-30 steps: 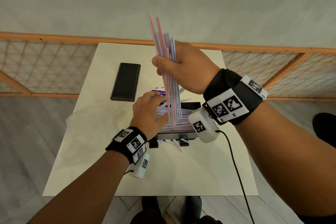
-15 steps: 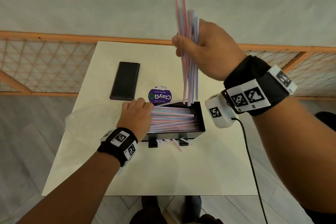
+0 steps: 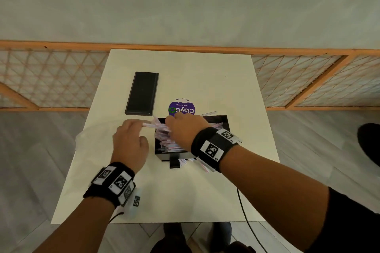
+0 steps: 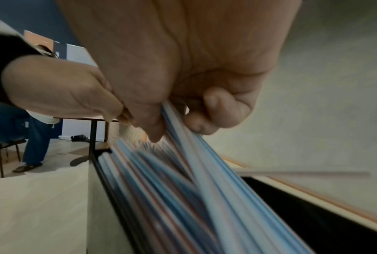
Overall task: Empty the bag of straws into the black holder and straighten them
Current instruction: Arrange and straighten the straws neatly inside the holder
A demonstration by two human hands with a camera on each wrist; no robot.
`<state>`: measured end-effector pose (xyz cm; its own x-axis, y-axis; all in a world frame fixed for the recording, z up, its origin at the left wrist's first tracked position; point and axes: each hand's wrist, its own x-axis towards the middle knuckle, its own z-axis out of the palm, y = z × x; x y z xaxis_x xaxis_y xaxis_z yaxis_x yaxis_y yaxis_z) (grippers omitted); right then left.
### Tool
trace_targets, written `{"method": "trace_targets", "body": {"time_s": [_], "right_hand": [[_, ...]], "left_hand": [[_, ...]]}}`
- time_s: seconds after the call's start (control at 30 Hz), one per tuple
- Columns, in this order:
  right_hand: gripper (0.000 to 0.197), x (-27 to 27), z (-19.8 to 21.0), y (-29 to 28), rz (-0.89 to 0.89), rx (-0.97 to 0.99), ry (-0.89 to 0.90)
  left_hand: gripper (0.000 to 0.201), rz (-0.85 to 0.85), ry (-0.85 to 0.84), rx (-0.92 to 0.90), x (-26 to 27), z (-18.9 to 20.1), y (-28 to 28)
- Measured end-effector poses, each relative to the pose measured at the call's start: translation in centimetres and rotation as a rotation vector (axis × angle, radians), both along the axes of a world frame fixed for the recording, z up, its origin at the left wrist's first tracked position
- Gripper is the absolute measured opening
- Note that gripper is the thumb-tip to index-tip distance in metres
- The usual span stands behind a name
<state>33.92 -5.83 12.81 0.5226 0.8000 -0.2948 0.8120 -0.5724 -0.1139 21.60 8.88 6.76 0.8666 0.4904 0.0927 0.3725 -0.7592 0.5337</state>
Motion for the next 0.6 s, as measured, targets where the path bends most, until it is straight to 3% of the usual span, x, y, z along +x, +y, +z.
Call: {"method": "trace_targets", "body": {"time_s": [0.1,0.23,0.37,0.5,0.6], "right_hand": [[0.030,0.4,-1.1,-0.3,-0.043,-0.034,0.036],[0.033,1.2,-1.1,-1.3,-0.082,-0.123,0.052],[0.038,1.4,-0.1,-1.8,-0.093,-0.202,0.051],[0.048,1.2,1.1,-1.7,-0.132,-0.058,0.057],[0.057,1.5,0.9,-1.0,-0.156,0.029,0.087]], "left_hand": [[0.044,0.144,-0.056,-0.282,-0.7,-0.1,1.0],[0.042,0.228,0.023,-0.508,0.4,-0.3,1.0],[0.046,0.136,0.095,-0.534,2.0,-0.2,0.5],[0.040,0.105,0.051,-0.596,3.9,0.2,0.4],[0.043,0.025,0.127,-0.528,5.0,0.6,0.6]]}}
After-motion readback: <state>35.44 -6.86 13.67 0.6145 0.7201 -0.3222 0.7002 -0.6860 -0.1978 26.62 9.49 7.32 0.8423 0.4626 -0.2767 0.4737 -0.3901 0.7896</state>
